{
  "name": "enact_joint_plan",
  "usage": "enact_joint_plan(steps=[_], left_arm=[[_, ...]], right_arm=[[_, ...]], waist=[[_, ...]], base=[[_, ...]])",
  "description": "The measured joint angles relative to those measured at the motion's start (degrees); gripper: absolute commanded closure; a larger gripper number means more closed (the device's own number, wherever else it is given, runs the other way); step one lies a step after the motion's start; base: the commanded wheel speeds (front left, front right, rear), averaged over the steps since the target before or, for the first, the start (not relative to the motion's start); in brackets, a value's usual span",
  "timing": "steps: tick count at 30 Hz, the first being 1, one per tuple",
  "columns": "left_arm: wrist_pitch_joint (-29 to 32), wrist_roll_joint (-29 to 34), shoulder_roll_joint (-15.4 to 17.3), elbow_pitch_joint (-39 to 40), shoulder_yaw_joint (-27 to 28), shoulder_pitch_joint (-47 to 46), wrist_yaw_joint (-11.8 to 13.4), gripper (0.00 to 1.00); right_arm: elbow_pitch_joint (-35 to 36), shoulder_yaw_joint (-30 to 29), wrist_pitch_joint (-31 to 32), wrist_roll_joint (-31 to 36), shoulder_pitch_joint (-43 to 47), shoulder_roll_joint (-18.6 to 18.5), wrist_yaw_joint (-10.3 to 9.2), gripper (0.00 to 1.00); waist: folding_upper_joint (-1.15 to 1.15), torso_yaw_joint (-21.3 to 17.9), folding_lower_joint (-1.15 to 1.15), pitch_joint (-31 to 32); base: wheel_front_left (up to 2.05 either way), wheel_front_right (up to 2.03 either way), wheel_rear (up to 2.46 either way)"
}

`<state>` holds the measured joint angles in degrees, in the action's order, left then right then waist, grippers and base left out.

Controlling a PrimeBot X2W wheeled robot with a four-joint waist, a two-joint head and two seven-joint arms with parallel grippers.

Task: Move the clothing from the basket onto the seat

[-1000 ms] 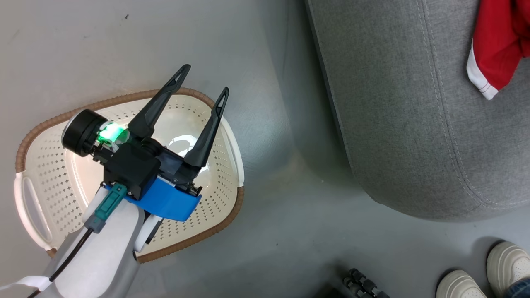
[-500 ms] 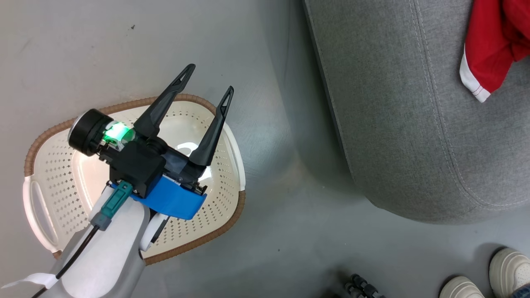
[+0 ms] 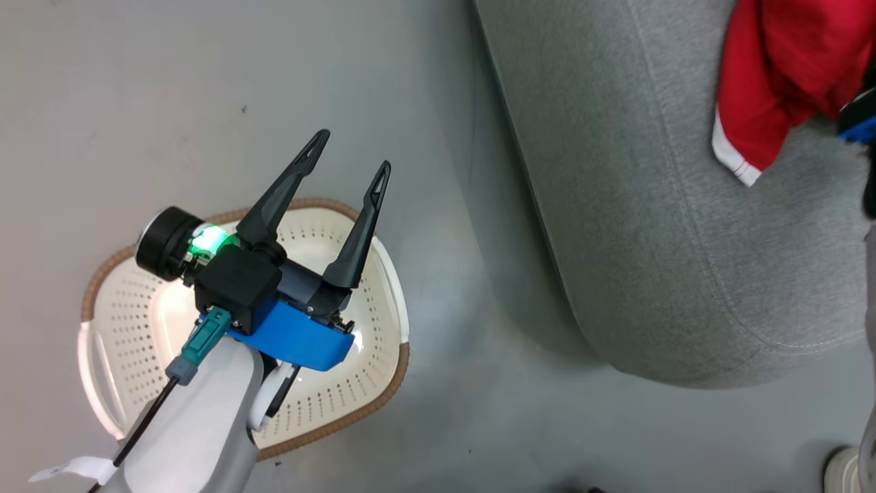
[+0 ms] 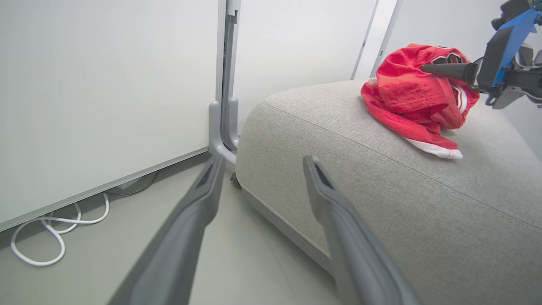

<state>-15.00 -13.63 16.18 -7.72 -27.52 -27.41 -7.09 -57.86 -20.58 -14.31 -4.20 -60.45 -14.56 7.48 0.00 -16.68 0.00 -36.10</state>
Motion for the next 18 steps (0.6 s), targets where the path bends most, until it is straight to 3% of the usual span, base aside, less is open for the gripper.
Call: enact_joint_plan(steps=[9,18], left_arm=[[0.0,-2.1,-4.3,-3.0,4.2,7.4,0.0,0.0],[0.0,-3.0,-7.9,-5.7,9.4,15.2,-0.3,0.0]], right_arm=[[2.6,6.5,-0.6,-0.5,10.7,2.0,0.0,0.0],[13.3,12.6,-0.6,-0.6,23.0,2.6,0.0,0.0]], waist=[[0.0,0.7,-0.01,10.3],[0.0,2.6,-0.02,20.8]], base=[[0.0,0.0,0.0],[0.0,0.0,0.0]])
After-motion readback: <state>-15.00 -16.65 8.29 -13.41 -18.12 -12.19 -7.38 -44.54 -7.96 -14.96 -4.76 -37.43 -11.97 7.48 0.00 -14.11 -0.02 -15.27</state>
